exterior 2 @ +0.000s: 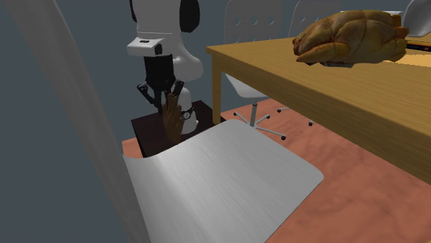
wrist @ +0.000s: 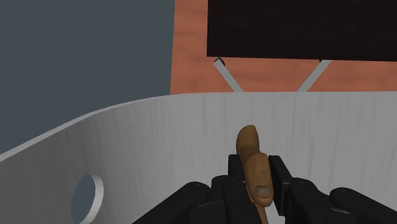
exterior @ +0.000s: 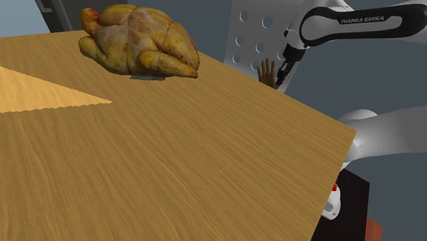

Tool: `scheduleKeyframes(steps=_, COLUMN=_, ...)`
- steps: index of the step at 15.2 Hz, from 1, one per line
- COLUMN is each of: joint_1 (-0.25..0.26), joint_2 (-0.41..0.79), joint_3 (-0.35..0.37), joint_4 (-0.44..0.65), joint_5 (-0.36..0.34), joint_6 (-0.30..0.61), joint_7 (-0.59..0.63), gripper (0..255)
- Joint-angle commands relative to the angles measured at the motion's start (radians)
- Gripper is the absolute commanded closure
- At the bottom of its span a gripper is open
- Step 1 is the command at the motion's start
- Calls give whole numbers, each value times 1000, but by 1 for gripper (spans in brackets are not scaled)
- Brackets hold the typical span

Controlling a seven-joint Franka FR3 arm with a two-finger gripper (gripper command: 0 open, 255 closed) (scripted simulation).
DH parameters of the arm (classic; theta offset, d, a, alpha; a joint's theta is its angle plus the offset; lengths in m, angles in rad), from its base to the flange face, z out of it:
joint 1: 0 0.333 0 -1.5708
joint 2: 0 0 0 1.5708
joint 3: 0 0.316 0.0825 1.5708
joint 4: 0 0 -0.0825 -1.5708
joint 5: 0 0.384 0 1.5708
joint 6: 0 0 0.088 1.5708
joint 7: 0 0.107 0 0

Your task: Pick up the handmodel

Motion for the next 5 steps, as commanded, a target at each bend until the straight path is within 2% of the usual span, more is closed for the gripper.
scheduleKeyframes(steps=1, joint_1=3, joint_2=1, joint_3=4, joint_4=28, joint_5=5, joint_6=-27, joint_7=-1, gripper=255)
scheduleKeyframes(steps=5, joint_1=5, joint_2=-2, joint_3=8, joint_4=55, joint_5=9, joint_6=-57, joint_7=-3, gripper=255)
